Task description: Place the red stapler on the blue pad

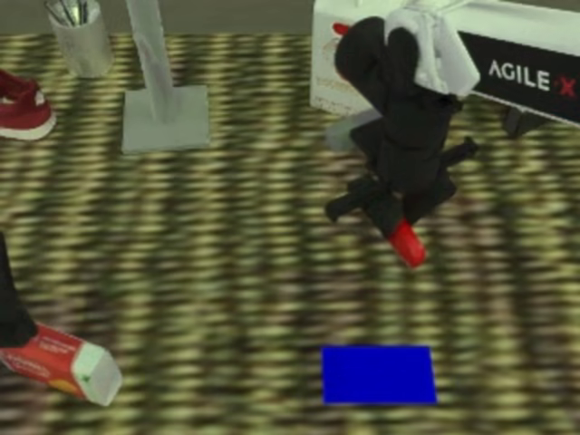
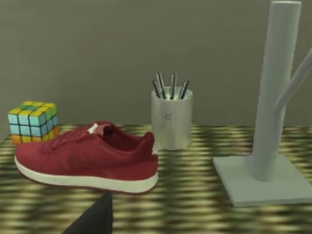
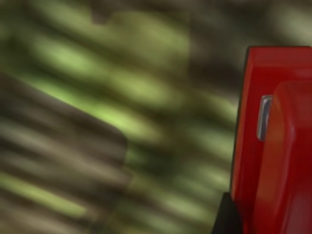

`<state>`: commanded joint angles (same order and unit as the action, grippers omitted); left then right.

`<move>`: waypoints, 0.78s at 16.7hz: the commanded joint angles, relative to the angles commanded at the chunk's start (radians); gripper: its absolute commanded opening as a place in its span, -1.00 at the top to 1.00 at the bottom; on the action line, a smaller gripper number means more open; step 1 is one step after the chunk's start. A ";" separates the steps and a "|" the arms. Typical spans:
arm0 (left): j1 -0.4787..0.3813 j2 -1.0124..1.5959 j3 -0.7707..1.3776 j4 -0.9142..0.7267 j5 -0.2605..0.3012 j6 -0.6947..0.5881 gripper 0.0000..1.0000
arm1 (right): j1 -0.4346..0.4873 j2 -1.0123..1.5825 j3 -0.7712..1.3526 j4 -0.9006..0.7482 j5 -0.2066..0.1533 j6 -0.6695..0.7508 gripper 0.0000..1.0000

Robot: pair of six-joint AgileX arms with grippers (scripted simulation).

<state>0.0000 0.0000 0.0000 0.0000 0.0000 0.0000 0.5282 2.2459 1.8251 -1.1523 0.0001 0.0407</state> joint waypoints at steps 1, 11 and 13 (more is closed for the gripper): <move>0.000 0.000 0.000 0.000 0.000 0.000 -1.00 | 0.001 -0.008 0.035 -0.050 0.000 0.000 1.00; 0.000 0.000 0.000 0.000 0.000 0.000 -1.00 | 0.001 -0.045 0.152 -0.190 -0.001 0.008 1.00; 0.000 0.000 0.000 0.000 0.000 0.000 -1.00 | 0.012 -0.062 0.147 -0.179 -0.002 0.060 1.00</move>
<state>0.0000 0.0000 0.0000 0.0000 0.0000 0.0000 0.5399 2.1842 1.9723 -1.3309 -0.0018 0.1003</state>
